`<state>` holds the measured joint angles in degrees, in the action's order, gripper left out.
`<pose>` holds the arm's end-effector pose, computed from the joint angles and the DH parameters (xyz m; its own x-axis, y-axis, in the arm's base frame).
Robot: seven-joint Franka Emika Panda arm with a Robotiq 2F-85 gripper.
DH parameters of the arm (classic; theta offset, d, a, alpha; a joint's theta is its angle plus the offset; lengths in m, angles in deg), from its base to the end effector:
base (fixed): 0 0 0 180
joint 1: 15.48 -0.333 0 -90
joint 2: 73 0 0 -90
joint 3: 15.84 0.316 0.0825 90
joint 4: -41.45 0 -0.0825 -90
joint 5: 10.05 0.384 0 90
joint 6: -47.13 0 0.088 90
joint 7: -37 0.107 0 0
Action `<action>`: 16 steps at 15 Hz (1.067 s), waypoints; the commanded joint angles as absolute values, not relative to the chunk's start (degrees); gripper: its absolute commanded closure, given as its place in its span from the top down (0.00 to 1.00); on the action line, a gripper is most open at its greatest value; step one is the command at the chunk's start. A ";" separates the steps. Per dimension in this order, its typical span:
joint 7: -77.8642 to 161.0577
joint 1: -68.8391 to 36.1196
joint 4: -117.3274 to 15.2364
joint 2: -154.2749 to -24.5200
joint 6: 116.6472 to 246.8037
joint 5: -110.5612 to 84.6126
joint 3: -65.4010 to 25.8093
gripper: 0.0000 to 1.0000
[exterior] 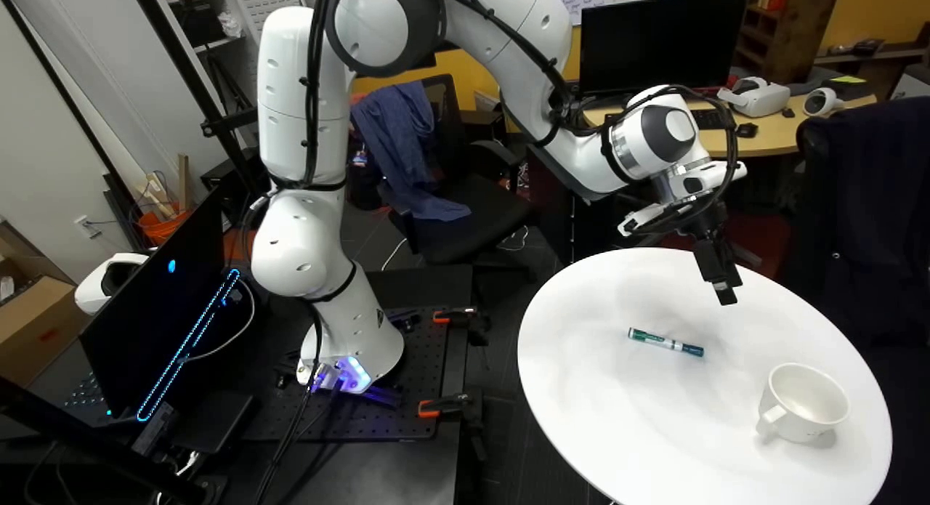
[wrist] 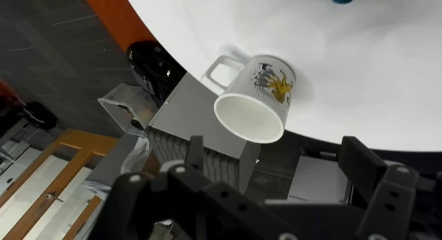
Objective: Remove the marker from the cup and put it on the table
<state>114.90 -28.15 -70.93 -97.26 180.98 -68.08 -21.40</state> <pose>0.6138 0.0651 0.2604 0.8046 -0.2697 0.5290 -0.5223 -0.7453 0.4144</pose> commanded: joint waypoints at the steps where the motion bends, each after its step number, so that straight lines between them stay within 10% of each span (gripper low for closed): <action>1: 126.33 -28.21 -72.72 -93.99 180.57 -76.48 -21.14 1.00; 16: 134.28 -23.15 -72.83 -91.35 180.28 -82.31 -16.83 1.00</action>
<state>134.30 -24.65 -72.92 -91.39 180.76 -82.03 -18.53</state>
